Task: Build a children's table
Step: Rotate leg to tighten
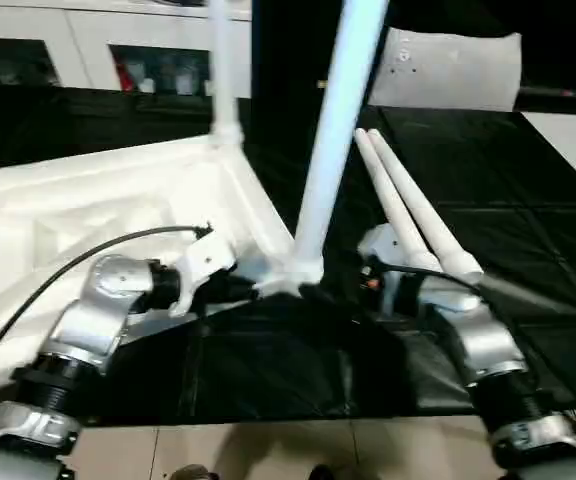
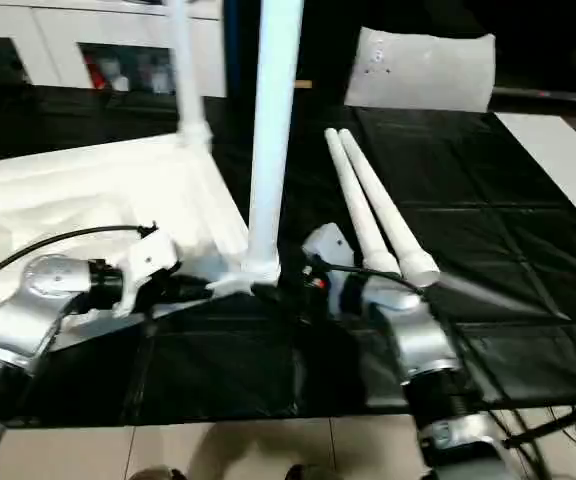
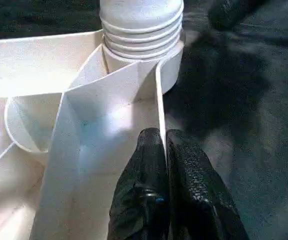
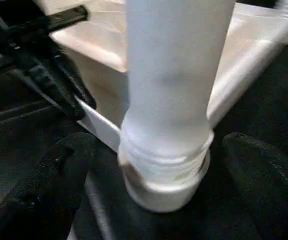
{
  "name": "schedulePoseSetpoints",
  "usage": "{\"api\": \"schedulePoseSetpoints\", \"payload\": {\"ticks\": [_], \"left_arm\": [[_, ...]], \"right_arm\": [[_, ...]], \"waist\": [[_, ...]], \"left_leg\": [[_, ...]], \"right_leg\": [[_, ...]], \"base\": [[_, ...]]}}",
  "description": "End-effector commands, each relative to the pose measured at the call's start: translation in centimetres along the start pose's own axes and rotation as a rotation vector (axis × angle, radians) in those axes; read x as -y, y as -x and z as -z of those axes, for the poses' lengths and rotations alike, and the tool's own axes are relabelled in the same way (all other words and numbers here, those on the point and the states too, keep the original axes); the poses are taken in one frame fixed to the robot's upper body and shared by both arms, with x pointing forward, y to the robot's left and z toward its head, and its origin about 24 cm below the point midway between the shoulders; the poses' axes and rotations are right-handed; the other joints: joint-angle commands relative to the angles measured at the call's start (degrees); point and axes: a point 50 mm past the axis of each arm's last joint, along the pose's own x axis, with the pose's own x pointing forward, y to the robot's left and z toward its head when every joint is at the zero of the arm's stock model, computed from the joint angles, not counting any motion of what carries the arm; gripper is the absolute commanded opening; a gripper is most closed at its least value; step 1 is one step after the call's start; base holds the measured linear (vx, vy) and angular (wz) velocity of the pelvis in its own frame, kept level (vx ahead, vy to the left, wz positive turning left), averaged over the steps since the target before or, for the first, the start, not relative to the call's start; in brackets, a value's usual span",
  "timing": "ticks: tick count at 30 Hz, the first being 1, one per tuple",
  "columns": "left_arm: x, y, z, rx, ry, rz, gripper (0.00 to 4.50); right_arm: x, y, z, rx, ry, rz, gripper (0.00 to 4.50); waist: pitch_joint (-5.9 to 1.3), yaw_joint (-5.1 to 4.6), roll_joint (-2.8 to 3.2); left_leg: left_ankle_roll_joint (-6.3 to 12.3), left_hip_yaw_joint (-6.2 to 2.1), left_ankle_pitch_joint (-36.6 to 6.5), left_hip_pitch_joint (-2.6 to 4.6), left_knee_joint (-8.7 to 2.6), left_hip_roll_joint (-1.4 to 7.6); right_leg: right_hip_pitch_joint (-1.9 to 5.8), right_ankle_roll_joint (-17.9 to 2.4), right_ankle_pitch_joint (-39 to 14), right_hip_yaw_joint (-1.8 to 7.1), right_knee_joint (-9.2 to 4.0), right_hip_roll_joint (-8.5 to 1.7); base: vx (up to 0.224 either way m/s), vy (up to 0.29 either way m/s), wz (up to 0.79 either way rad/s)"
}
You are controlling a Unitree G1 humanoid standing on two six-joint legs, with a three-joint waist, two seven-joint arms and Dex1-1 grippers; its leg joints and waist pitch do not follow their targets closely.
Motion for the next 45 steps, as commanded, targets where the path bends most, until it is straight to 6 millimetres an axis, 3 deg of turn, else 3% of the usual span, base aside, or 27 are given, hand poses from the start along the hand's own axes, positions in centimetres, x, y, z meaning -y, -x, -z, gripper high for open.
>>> {"api": "schedulePoseSetpoints", "payload": {"ticks": [1, 5, 12, 19, 31, 37, 40, 42, 43, 45], "left_arm": [[0.8, -0.8, -0.3, 0.007, -0.025, 0.114, 0.0], [1.0, -0.5, 0.0, -0.024, -0.06, 0.223, 0.0], [1.1, -0.3, 0.1, -0.067, -0.107, 0.347, 0.0], [0.7, -0.2, 0.0, -0.093, -0.143, 0.384, 0.0], [0.1, 0.0, 0.2, -0.11, -0.158, 0.395, 0.0], [-0.1, 0.1, 0.3, -0.08, -0.104, 0.311, 0.0], [-0.1, 0.1, 0.3, -0.076, -0.078, 0.27, 0.0], [0.1, -0.7, -0.2, -0.017, 0.009, 0.161, 0.0], [0.2, -0.9, -0.3, -0.006, 0.022, 0.148, 0.0], [0.5, -1.8, -0.9, 0.026, 0.061, 0.076, 0.0]], "right_arm": [[0.0, -0.1, -1.1, 0.008, 0.044, -0.056, 4.44], [0.0, 0.3, -1.1, -0.049, 0.072, -0.162, 4.44], [-0.5, 0.6, -1.1, -0.112, 0.085, -0.327, 4.44], [-0.8, 0.7, -1.2, -0.138, 0.091, -0.399, 3.79], [-0.9, 0.6, -1.0, -0.159, 0.098, -0.436, 2.77], [-1.1, 0.1, -0.7, -0.125, 0.03, -0.377, 2.63], [-1.2, -0.1, -0.4, -0.126, 0.009, -0.344, 2.62], [-1.6, -1.5, 0.6, -0.117, -0.026, -0.191, 2.61], [-1.6, -1.7, 0.7, -0.115, -0.034, -0.164, 2.61], [-1.9, -2.8, 1.0, -0.097, -0.079, -0.075, 2.61]], "waist": [[-3.74, 0.11, 0.72], [-3.72, 0.6, 0.66], [-3.51, 1.77, 0.31], [-3.31, 1.9, 0.12], [-3.24, 2.08, 0.15], [-3.19, 2.05, 0.29], [-2.78, 1.92, 0.26], [-2.45, 1.54, 0.31], [-2.29, 1.27, 0.25], [-2.1, 0.74, 0.1]], "left_leg": [[4.12, -0.11, -7.4, 0.38, -3.35, 2.34], [4.45, -0.05, -7.1, 0.35, -3.25, 2.31], [3.47, -0.03, -8.2, 0.25, -3.33, 2.5], [2.57, -0.15, -9.8, 0.17, -3.42, 2.45], [2.09, -0.2, -10.2, 0.17, -3.49, 2.53], [1.71, -0.24, -10.4, 0.14, -3.59, 2.55], [0.99, -0.38, -13.4, 0.2, -3.85, 2.55], [-0.38, -0.72, -15.8, 0.32, -4.11, 2.68], [-0.75, -0.78, -17.5, 0.61, -4.07, 2.44], [-1.05, -1.19, -18.9, 0.4, -4.18, 2.23]], "right_leg": [[3.26, -14.1, -7.6, 3.57, -3.06, -3.49], [3.35, -14.5, -6.8, 3.54, -2.81, -3.48], [3.3, -13.3, -10.4, 3.49, -3.03, -3.66], [3.15, -12.0, -13.4, 3.5, -3.28, -3.69], [3.1, -11.8, -14.0, 3.5, -3.29, -3.78], [3.16, -12.0, -14.0, 3.49, -3.25, -3.73], [2.85, -10.4, -20.5, 3.48, -4.04, -3.94], [2.56, -9.4, -25.1, 3.49, -4.42, -4.2], [2.3, -8.1, -29.3, 3.44, -5.02, -4.22], [2.35, -5.8, -34.6, 3.05, -5.66, -4.21]], "base": [[0.0, 0.0, 0.0], [0.0, 0.0, 0.0], [0.0, 0.0, 0.0], [0.0, 0.0, 0.0], [0.0, 0.0, 0.0], [0.0, 0.0, 0.0], [0.0, 0.0, 0.0], [0.0, 0.0, 0.0], [0.0, 0.0, 0.0], [0.0, 0.0, 0.0]]}}
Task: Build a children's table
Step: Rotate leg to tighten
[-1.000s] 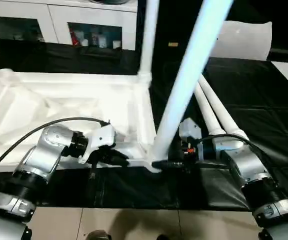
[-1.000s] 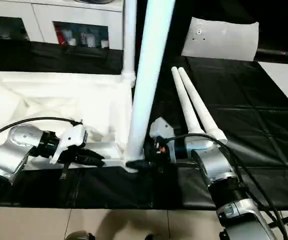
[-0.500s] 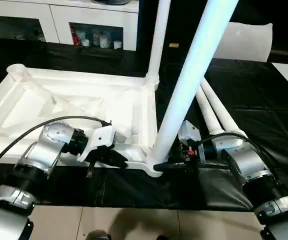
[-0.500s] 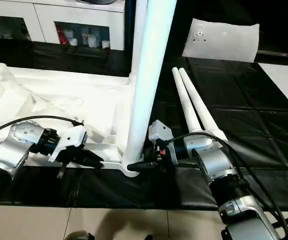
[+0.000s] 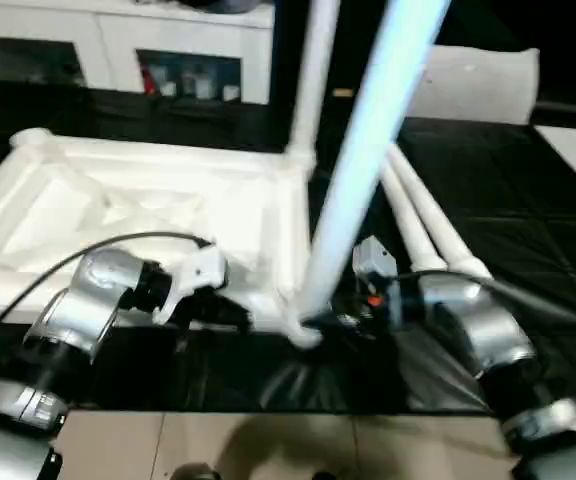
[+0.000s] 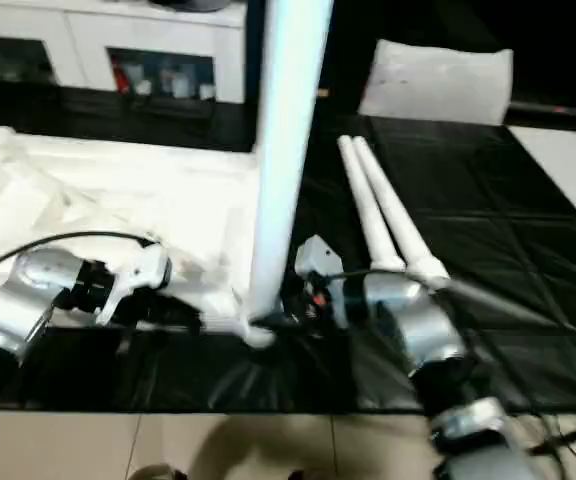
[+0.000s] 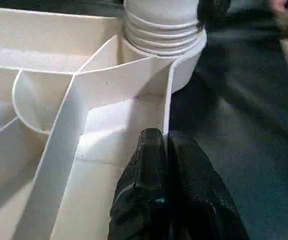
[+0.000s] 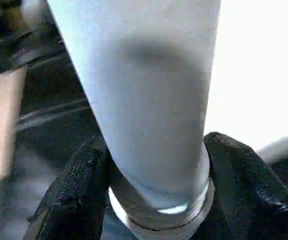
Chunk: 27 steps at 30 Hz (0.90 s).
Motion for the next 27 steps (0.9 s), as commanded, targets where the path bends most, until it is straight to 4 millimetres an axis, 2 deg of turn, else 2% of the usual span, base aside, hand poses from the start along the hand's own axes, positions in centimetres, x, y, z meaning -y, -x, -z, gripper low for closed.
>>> {"api": "schedulePoseSetpoints", "payload": {"ticks": [1, 2, 4, 8, 10, 11, 12, 13, 15, 16, 17, 22, 24, 26, 27], "left_arm": [[0.7, -2.6, -1.5, 0.078, 0.032, -0.054, 0.0], [0.8, -3.1, -1.8, 0.093, 0.051, -0.085, 0.0], [0.9, -4.8, -2.9, 0.134, 0.103, -0.173, 0.0], [0.8, -6.4, -4.0, 0.166, 0.15, -0.278, 0.0], [0.6, -7.1, -4.6, 0.174, 0.172, -0.339, 0.0], [0.6, -7.3, -4.9, 0.178, 0.18, -0.36, 0.0], [0.7, -7.4, -5.2, 0.178, 0.183, -0.377, 0.0], [0.7, -7.4, -5.2, 0.175, 0.184, -0.381, 0.0], [0.7, -7.2, -5.1, 0.161, 0.168, -0.381, 0.0], [0.7, -7.1, -5.0, 0.152, 0.16, -0.384, 0.0], [0.6, -6.8, -4.6, 0.13, 0.139, -0.38, 0.0], [0.2, -5.2, -2.9, 0.06, 0.106, -0.382, 0.0], [0.0, -4.5, -2.4, 0.04, 0.093, -0.381, 0.0], [-0.3, -3.9, -1.9, 0.022, 0.073, -0.379, 0.0], [-0.5, -3.6, -1.7, 0.016, 0.055, -0.375, 0.0]], "right_arm": [[-0.7, -2.1, 0.8, -0.03, -0.05, 0.084, 2.61], [-0.8, -2.6, 0.8, -0.015, -0.076, 0.121, 2.61], [-1.0, -4.3, 0.7, 0.013, -0.138, 0.225, 2.61], [-1.1, -6.1, 0.3, 0.02, -0.177, 0.334, 2.61], [-1.2, -7.0, -0.1, 0.031, -0.194, 0.379, 2.61], [-1.3, -7.4, -0.3, 0.035, -0.198, 0.395, 2.61], [-1.4, -7.7, -0.8, 0.048, -0.201, 0.41, 2.61], [-1.4, -7.8, -0.9, 0.054, -0.2, 0.416, 2.61], [-1.4, -7.6, -1.1, 0.073, -0.206, 0.406, 2.61], [-1.3, -7.6, -1.1, 0.082, -0.209, 0.404, 3.09], [-1.1, -7.2, -1.1, 0.089, -0.2, 0.407, 3.09], [0.0, -5.2, -0.9, 0.102, -0.141, 0.433, 3.63], [0.3, -4.1, -1.0, 0.117, -0.112, 0.424, 3.82], [0.5, -2.8, -1.1, 0.133, -0.085, 0.417, 4.08], [0.6, -2.0, -1.0, 0.141, -0.073, 0.414, 4.08]], "waist": [[-2.07, -0.33, 0.55], [-2.23, -0.67, 0.56], [-2.23, -1.55, 0.72], [-2.29, -2.03, 0.82], [-2.27, -2.45, 0.99], [-2.28, -2.48, 0.86], [-2.36, -2.31, 0.96], [-2.3, -2.34, 0.97], [-2.34, -2.21, 1.01], [-2.38, -2.2, 1.03], [-2.43, -2.18, 1.04], [-2.82, -1.94, 1.09], [-3.03, -1.68, 1.24], [-3.24, -1.43, 1.12], [-3.6, -1.37, 1.14]], "left_leg": [[-1.01, -1.29, -19.9, 0.3, -4.61, 2.12], [-1.22, -1.32, -20.0, 0.42, -4.63, 2.31], [-1.54, -1.48, -20.1, 0.09, -4.78, 2.32], [-0.49, -1.38, -21.1, 0.58, -4.64, 2.05], [-0.14, -1.47, -20.3, -0.13, -4.95, 2.07], [-0.04, -1.44, -20.4, -0.14, -4.95, 2.04], [0.18, -1.32, -20.3, 0.2, -4.83, 2.02], [0.49, -1.21, -19.9, 0.2, -4.83, 1.95], [0.97, -1.16, -19.3, 0.06, -4.87, 1.96], [1.15, -1.11, -18.7, -0.04, -4.91, 2.02], [1.2, -1.07, -18.3, -0.05, -4.91, 2.03], [1.99, -0.83, -14.5, -0.44, -4.89, 2.13], [2.19, -0.68, -13.4, -0.28, -4.69, 2.05], [2.99, -0.43, -10.5, -0.32, -4.48, 2.11], [3.46, -0.37, -8.6, -0.42, -4.29, 2.13]], "right_leg": [[1.94, -5.0, -36.2, 2.88, -6.6, -4.03], [1.92, -5.1, -35.7, 2.97, -6.51, -4.06], [1.95, -5.4, -34.4, 2.73, -6.59, -3.91], [1.56, -5.3, -33.4, 2.67, -7.22, -3.8], [2.05, -5.5, -31.1, 2.61, -6.91, -3.66], [2.07, -5.3, -31.2, 2.55, -6.97, -3.63], [1.87, -5.2, -31.1, 2.68, -7.14, -3.77], [1.72, -5.3, -30.5, 2.86, -7.13, -3.75], [1.82, -5.3, -29.6, 2.95, -7.08, -3.76], [1.85, -5.5, -28.0, 3.06, -6.9, -3.73], [1.88, -5.7, -27.2, 3.1, -6.79, -3.69], [2.4, -7.6, -21.5, 3.28, -5.97, -3.65], [2.49, -8.1, -20.0, 3.32, -5.82, -3.6], [2.69, -9.0, -15.6, 3.49, -5.36, -3.54], [2.96, -10.1, -12.6, 3.49, -4.88, -3.52]], "base": [[0.0, 0.0, 0.0], [0.0, 0.0, 0.0], [0.0, 0.0, 0.0], [0.0, 0.0, 0.0], [0.0, 0.0, 0.0], [0.0, 0.0, 0.0], [0.0, 0.0, 0.0], [0.0, 0.0, 0.0], [0.0, 0.0, 0.0], [0.0, 0.0, 0.0], [0.0, 0.0, 0.0], [0.0, 0.0, 0.0], [0.0, 0.0, 0.0], [0.0, 0.0, 0.0], [0.0, 0.0, 0.0]]}}
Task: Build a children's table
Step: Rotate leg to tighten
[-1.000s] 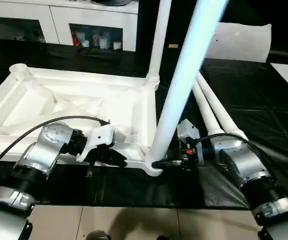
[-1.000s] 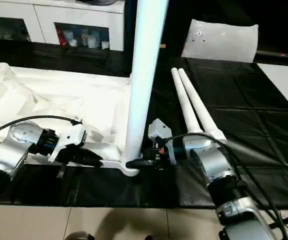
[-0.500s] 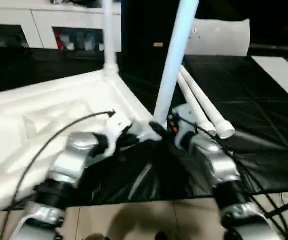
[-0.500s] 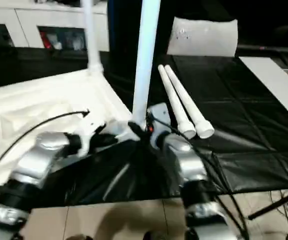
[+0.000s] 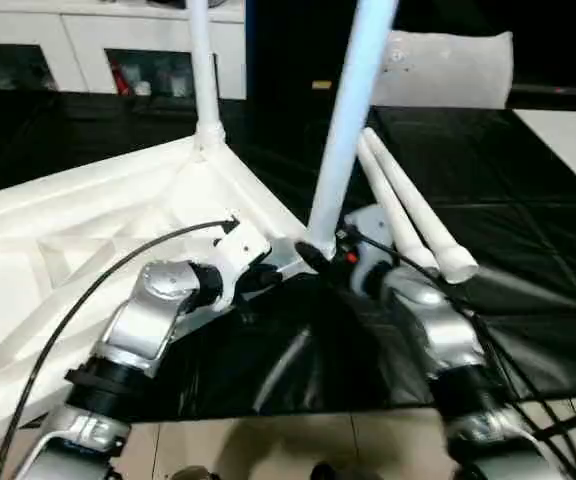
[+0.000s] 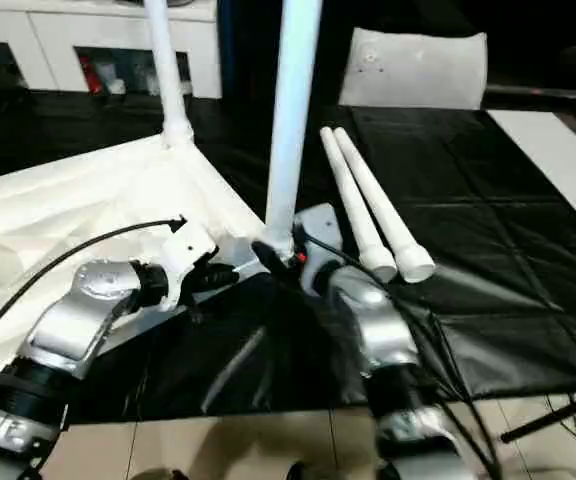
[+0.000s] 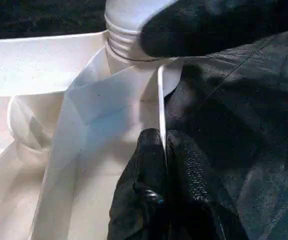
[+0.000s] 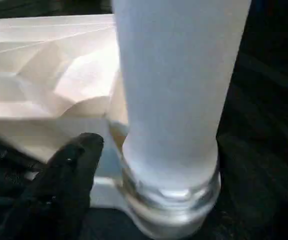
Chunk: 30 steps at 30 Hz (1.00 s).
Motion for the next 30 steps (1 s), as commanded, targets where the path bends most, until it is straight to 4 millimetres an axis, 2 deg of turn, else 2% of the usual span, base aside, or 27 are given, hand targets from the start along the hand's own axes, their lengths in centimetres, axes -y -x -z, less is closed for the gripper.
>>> {"api": "schedulePoseSetpoints", "payload": {"ticks": [1, 4, 6, 7, 9, 10, 11, 12, 13, 14, 15, 17, 18, 20, 21, 22, 23, 24, 28, 30], "left_arm": [[-0.7, 0.3, 0.7, -0.033, -0.031, -0.016, 0.0], [-1.1, 0.4, 0.7, -0.027, -0.063, -0.018, 0.0], [-1.6, 0.3, 0.4, -0.01, -0.095, -0.026, 0.0], [-1.7, 0.3, 0.4, -0.005, -0.1, -0.028, 0.0], [-2.3, 0.0, -0.4, 0.056, -0.124, -0.06, 0.0], [-2.3, 0.0, -0.5, 0.058, -0.123, -0.061, 0.0], [-2.4, -0.1, -0.6, 0.069, -0.11, -0.073, 0.0], [-2.5, -0.2, -0.8, 0.089, -0.091, -0.087, 0.0], [-2.5, -0.3, -1.1, 0.122, -0.048, -0.081, 0.27], [-2.4, -0.3, -1.6, 0.177, 0.015, -0.075, 0.27], [-2.4, -0.3, -1.7, 0.183, 0.022, -0.073, 0.44], [-2.4, -0.2, -2.0, 0.215, 0.041, -0.081, 0.63], [-2.6, -0.1, -2.2, 0.233, 0.045, -0.115, 0.68], [-3.1, 0.4, -2.4, 0.26, 0.056, -0.17, 0.77], [-3.4, 0.7, -2.4, 0.266, 0.062, -0.198, 0.77], [-4.1, 1.7, -2.1, 0.252, 0.068, -0.268, 0.77], [-4.3, 2.1, -1.9, 0.244, 0.068, -0.291, 0.77], [-4.6, 2.5, -1.8, 0.234, 0.067, -0.318, 0.77], [-6.8, 7.1, 0.5, 0.108, 0.07, -0.563, 0.77], [-7.9, 9.8, 1.8, 0.022, 0.05, -0.68, 0.42]], "right_arm": [[-0.7, 0.5, -0.1, 0.019, 0.008, -0.079, 4.17], [-0.2, 1.4, -0.2, 0.04, 0.011, -0.065, 4.42], [0.3, 2.3, -0.4, 0.066, 0.042, -0.033, 4.47], [0.3, 2.5, -0.4, 0.068, 0.039, -0.033, 4.47], [0.2, 3.9, -0.5, 0.085, 0.007, -0.018, 4.47], [0.2, 4.0, -0.5, 0.085, 0.007, -0.016, 4.47], [0.1, 4.1, -0.4, 0.085, 0.005, -0.009, 4.47], [-0.1, 4.2, -0.3, 0.081, 0.0, -0.01, 4.47], [-0.4, 4.3, -0.2, 0.073, -0.005, -0.008, 4.49], [-0.7, 4.3, 0.5, 0.025, -0.018, 0.021, 4.49], [-0.8, 4.3, 0.6, 0.019, -0.019, 0.024, 4.5], [-1.1, 4.2, 1.1, -0.018, -0.035, 0.034, 4.5], [-1.4, 4.1, 1.3, -0.027, -0.039, 0.026, 4.5], [-1.9, 4.0, 1.5, -0.043, -0.038, 0.016, 4.5], [-2.2, 3.9, 1.6, -0.053, -0.032, 0.014, 4.5], [-2.6, 3.7, 1.7, -0.069, -0.027, 0.004, 4.5], [-2.8, 3.6, 1.8, -0.073, -0.026, 0.001, 4.5], [-2.9, 3.5, 1.8, -0.077, -0.026, -0.002, 4.5], [-3.7, 2.8, 1.9, -0.106, -0.021, 0.002, 4.5], [-3.8, 2.5, 2.0, -0.119, -0.019, 0.008, 4.5]], "waist": [[-3.77, 0.39, 0.35], [-4.1, 0.32, 0.28], [-4.25, 0.48, 0.32], [-4.27, 0.47, 0.24], [-4.35, 0.96, 0.26], [-4.18, 1.16, 0.14], [-4.23, 1.1, 0.4], [-4.18, 1.1, 0.18], [-4.12, 1.13, 0.29], [-4.07, 1.1, 0.21], [-4.14, 1.3, 0.21], [-4.27, 1.5, 0.34], [-4.27, 1.4, 0.25], [-4.29, 1.33, 0.21], [-4.34, 1.38, 0.24], [-4.34, 1.4, 0.63], [-4.41, 1.28, 0.5], [-4.43, 1.19, 0.71], [-4.4, 0.88, 1.2], [-4.33, 0.85, 1.35]], "left_leg": [[3.65, -0.33, -7.7, -0.17, -3.5, 2.14], [4.44, -0.36, -4.9, -0.49, -3.26, 2.11], [4.38, -0.23, -4.7, -0.07, -3.14, 2.27], [4.37, -0.27, -4.5, -0.27, -3.16, 2.2], [4.18, -0.16, -5.8, 0.07, -3.06, 2.27], [3.84, -0.16, -6.9, 0.01, -3.2, 2.18], [3.3, -0.23, -7.5, -0.06, -3.25, 2.18], [2.48, -0.21, -9.0, -0.07, -3.25, 2.14], [2.01, -0.23, -9.8, -0.03, -3.26, 2.13], [1.84, -0.21, -9.8, -0.09, -3.29, 2.1], [1.53, -0.23, -9.5, -0.04, -3.23, 2.09], [1.39, -0.27, -9.3, 0.12, -3.19, 2.3], [1.42, -0.3, -9.2, -0.16, -3.23, 2.28], [1.57, -0.32, -9.7, -0.2, -3.19, 2.19], [1.54, -0.31, -9.3, -0.16, -3.12, 2.17], [1.39, -0.37, -8.9, -0.18, -3.13, 2.24], [1.32, -0.46, -8.5, -0.35, -3.17, 2.26], [1.28, -0.43, -8.6, -0.31, -3.15, 2.2], [0.49, -0.45, -8.9, -0.14, -3.18, 2.26], [0.11, -0.35, -9.3, 0.07, -3.17, 2.21]], "right_leg": [[3.01, -10.3, -11.9, 3.48, -3.49, -3.56], [3.49, -11.7, -7.8, 3.41, -2.74, -3.52], [3.3, -12.4, -6.7, 3.48, -2.54, -3.53], [3.5, -12.5, -6.7, 3.45, -2.56, -3.48], [3.49, -11.6, -7.7, 3.58, -2.7, -3.52], [3.41, -10.7, -10.2, 3.51, -3.05, -3.46], [3.47, -10.5, -11.6, 3.5, -3.07, -3.53], [3.38, -9.6, -15.3, 3.43, -3.53, -3.72], [3.25, -9.0, -17.7, 3.47, -3.77, -3.74], [3.24, -8.7, -18.5, 3.48, -3.89, -3.69], [3.14, -8.6, -18.9, 3.49, -3.89, -3.77], [2.99, -9.8, -17.1, 3.45, -3.74, -3.79], [3.08, -10.2, -15.2, 3.41, -3.43, -3.49], [3.19, -9.7, -14.9, 3.34, -3.41, -3.49], [3.23, -9.5, -14.6, 3.36, -3.38, -3.5], [3.22, -9.6, -13.4, 3.41, -3.21, -3.43], [3.45, -9.6, -12.6, 3.36, -3.03, -3.4], [3.41, -9.6, -12.3, 3.31, -3.07, -3.38], [3.34, -9.5, -12.1, 3.36, -2.93, -3.13], [3.14, -9.5, -12.0, 3.4, -2.95, -2.91]], "base": [[0.0, 0.0, 0.0], [0.0, 0.0, 0.0], [0.0, 0.0, 0.0], [0.0, 0.0, 0.0], [0.0, 0.0, 0.0], [0.0, 0.0, 0.0], [0.0, 0.0, 0.0], [0.0, 0.0, 0.0], [0.0, 0.0, 0.0], [0.0, 0.0, 0.0], [0.0, 0.0, 0.0], [0.0, 0.0, 0.0], [0.0, 0.0, 0.0], [0.0, 0.0, 0.0], [0.0, 0.0, 0.0], [0.0, 0.0, 0.0], [0.0, 0.0, 0.0], [0.0, 0.0, 0.0], [0.0, 0.0, 0.0], [0.0, 0.0, 0.0]]}}
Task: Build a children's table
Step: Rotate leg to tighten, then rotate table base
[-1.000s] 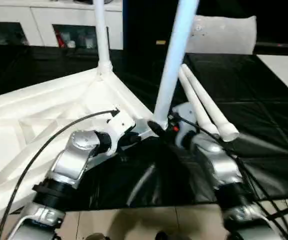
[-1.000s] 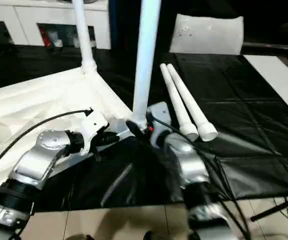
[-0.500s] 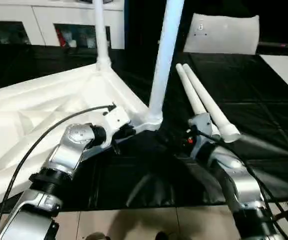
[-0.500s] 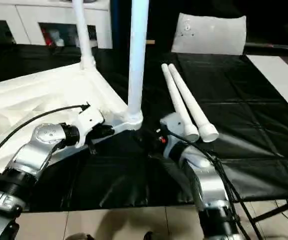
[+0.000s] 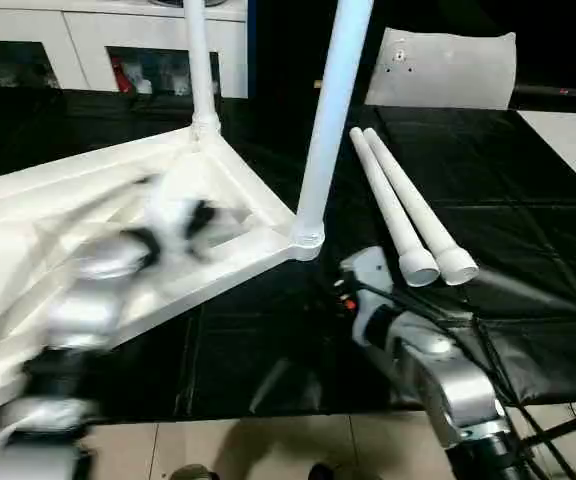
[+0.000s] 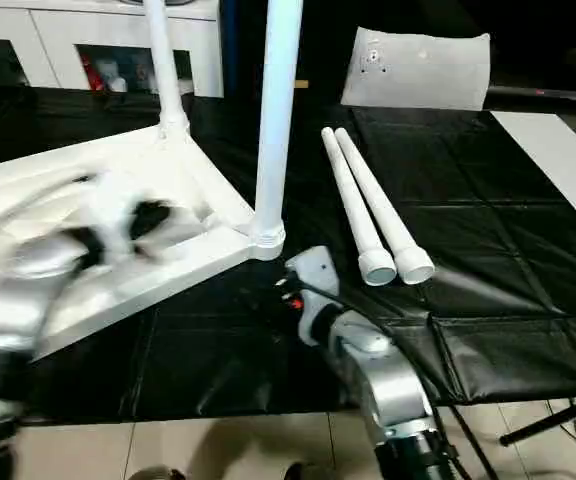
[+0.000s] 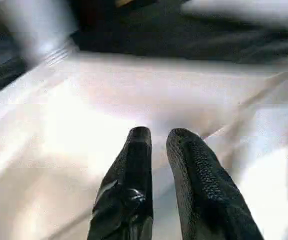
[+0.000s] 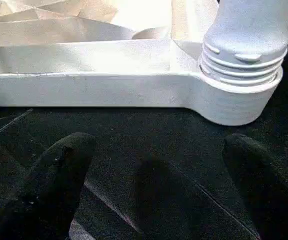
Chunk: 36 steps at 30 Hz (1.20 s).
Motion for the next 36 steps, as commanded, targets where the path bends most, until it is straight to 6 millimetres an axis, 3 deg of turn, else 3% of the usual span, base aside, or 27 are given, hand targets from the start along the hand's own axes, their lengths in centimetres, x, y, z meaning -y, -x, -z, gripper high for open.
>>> {"api": "schedulePoseSetpoints", "payload": {"ticks": [1, 2, 3, 6, 7, 9, 13, 14, 15, 17, 18, 24, 25, 28, 30, 31, 32, 36], "left_arm": [[-1.9, 1.2, 0.3, -0.045, -0.042, -0.103, 0.42], [-3.2, 2.3, 0.9, -0.093, -0.079, -0.157, 0.37], [-4.5, 3.4, 1.5, -0.144, -0.118, -0.21, 0.23], [-6.4, 5.3, 2.6, -0.237, -0.187, -0.281, 0.09], [-7.0, 6.0, 3.2, -0.282, -0.203, -0.298, 0.09], [-7.9, 7.2, 4.2, -0.361, -0.23, -0.319, 0.09], [-8.1, 7.7, 5.3, -0.431, -0.24, -0.308, 0.09], [-8.1, 7.8, 5.4, -0.439, -0.24, -0.308, 0.09], [-8.1, 7.8, 5.6, -0.451, -0.242, -0.306, 0.09], [-8.1, 7.9, 5.7, -0.462, -0.241, -0.303, 0.09], [-8.0, 8.0, 6.0, -0.479, -0.242, -0.295, 0.09], [-6.8, 8.2, 7.0, -0.53, -0.145, -0.167, 0.09], [-5.9, 8.0, 6.8, -0.508, -0.073, -0.067, 0.09], [-4.6, 8.0, 6.5, -0.491, 0.023, 0.076, 0.09], [-3.8, 7.9, 6.2, -0.47, 0.033, 0.178, 0.09], [-2.7, 8.2, 6.0, -0.47, 0.045, 0.312, 0.09], [-2.7, 8.2, 5.9, -0.47, 0.046, 0.323, 0.09], [-0.3, 8.7, 5.0, -0.439, 0.093, 0.604, 0.09]], "right_arm": [[0.1, -0.2, -0.1, -0.019, 0.013, 0.02, 4.5], [0.0, -0.5, 0.0, -0.024, 0.012, 0.021, 4.5], [-0.2, -0.7, 0.0, -0.032, 0.01, 0.02, 4.5], [-0.4, -1.2, 0.1, -0.051, 0.01, 0.019, 4.5], [-0.4, -1.5, 0.1, -0.06, 0.007, 0.026, 4.5], [-0.4, -2.1, 0.1, -0.078, 0.011, 0.044, 4.5], [-0.3, -2.8, 0.1, -0.083, 0.021, 0.057, 4.5], [-0.3, -2.9, 0.2, -0.084, 0.02, 0.06, 4.5], [-0.3, -3.0, 0.2, -0.086, 0.021, 0.064, 4.5], [-0.3, -3.2, 0.2, -0.089, 0.022, 0.067, 4.5], [-0.3, -3.4, 0.3, -0.093, 0.022, 0.069, 4.5], [-0.2, -5.0, 0.2, -0.106, 0.015, 0.082, 4.5], [-0.1, -5.4, 0.0, -0.103, 0.01, 0.088, 4.5], [0.1, -5.8, -0.2, -0.1, 0.009, 0.092, 4.5], [0.1, -5.9, -0.3, -0.098, 0.012, 0.09, 4.5], [0.2, -6.1, -0.4, -0.097, 0.018, 0.088, 4.5], [0.2, -6.1, -0.4, -0.097, 0.019, 0.088, 4.5], [0.5, -6.3, -0.5, -0.095, 0.031, 0.086, 4.5]], "waist": [[-4.29, 0.12, 1.44], [-4.27, 0.15, 1.14], [-4.12, 0.2, 1.44], [-4.02, 0.31, 1.47], [-4.05, 0.49, 1.82], [-3.92, 0.41, 1.78], [-3.87, 0.83, 2.29], [-3.91, 0.77, 2.11], [-3.92, 0.85, 2.47], [-3.96, 0.85, 2.21], [-4.0, 0.85, 2.62], [-3.95, 0.33, 2.64], [-4.03, 0.32, 2.39], [-4.11, 0.31, 2.6], [-3.98, 0.48, 2.54], [-3.88, 0.57, 2.36], [-3.8, 0.52, 2.29], [-3.52, 0.29, 2.61]], "left_leg": [[0.17, -0.46, -9.8, -0.01, -3.64, 1.45], [0.16, -0.33, -10.1, 0.18, -3.6, 1.42], [0.03, -0.39, -10.9, 0.37, -3.67, 1.43], [-0.52, -0.56, -12.8, 0.7, -3.86, 1.55], [-0.93, -0.57, -13.3, 0.93, -3.87, 1.61], [-1.52, -0.59, -15.0, 0.93, -4.06, 1.53], [-2.45, -0.71, -16.5, 1.12, -4.11, 1.54], [-2.52, -0.73, -16.4, 0.97, -4.12, 1.47], [-2.72, -0.8, -16.8, 0.95, -4.14, 1.42], [-2.57, -0.82, -16.8, 0.89, -4.1, 1.38], [-2.66, -0.91, -16.6, 0.89, -4.08, 1.4], [-2.86, -0.9, -16.0, 0.76, -3.95, 1.39], [-2.85, -0.84, -15.2, 0.8, -3.91, 1.42], [-3.16, -0.61, -13.5, 0.85, -3.73, 1.39], [-2.71, -0.43, -13.5, 0.96, -3.77, 1.33], [-2.52, -0.62, -13.7, 0.65, -4.0, 1.33], [-2.62, -0.6, -14.5, 0.82, -4.05, 1.4], [-3.0, -0.62, -16.9, 1.0, -4.12, 1.35]], "right_leg": [[3.38, -8.8, -12.5, 3.35, -3.46, -3.59], [3.24, -8.6, -13.0, 3.38, -3.66, -3.5], [3.05, -8.6, -13.8, 3.45, -3.7, -3.54], [2.7, -8.4, -15.6, 3.44, -3.71, -3.55], [2.54, -8.6, -15.2, 3.5, -3.72, -3.57], [2.47, -8.7, -15.9, 3.5, -3.72, -3.46], [2.31, -9.0, -14.9, 3.63, -3.71, -3.58], [2.41, -9.1, -14.7, 3.62, -3.62, -3.59], [2.51, -9.1, -14.6, 3.6, -3.62, -3.65], [2.62, -9.0, -14.7, 3.59, -3.71, -3.66], [2.59, -9.3, -14.3, 3.6, -3.61, -3.75], [2.69, -10.8, -12.5, 3.59, -3.27, -3.73], [2.69, -11.3, -11.4, 3.63, -3.11, -3.81], [2.59, -13.0, -7.8, 3.66, -2.53, -3.67], [2.59, -13.0, -7.3, 3.66, -2.57, -3.49], [2.9, -12.4, -9.5, 3.63, -2.7, -3.73], [2.75, -12.2, -10.5, 3.66, -2.84, -3.79], [2.61, -11.4, -14.1, 3.75, -3.24, -3.78]], "base": [[0.0, 0.0, 0.0], [0.0, 0.0, 0.0], [0.0, 0.0, 0.0], [0.0, 0.0, 0.0], [0.0, 0.0, 0.0], [0.0, 0.0, 0.0], [0.0, 0.0, 0.0], [0.0, 0.0, 0.0], [0.0, 0.0, 0.0], [0.0, 0.0, 0.0], [0.0, 0.0, 0.0], [0.0, 0.0, 0.0], [0.0, 0.0, 0.0], [0.0, 0.0, 0.0], [0.0, 0.0, 0.0], [0.0, 0.0, 0.0], [0.0, 0.0, 0.0], [0.0, 0.0, 0.0]]}}
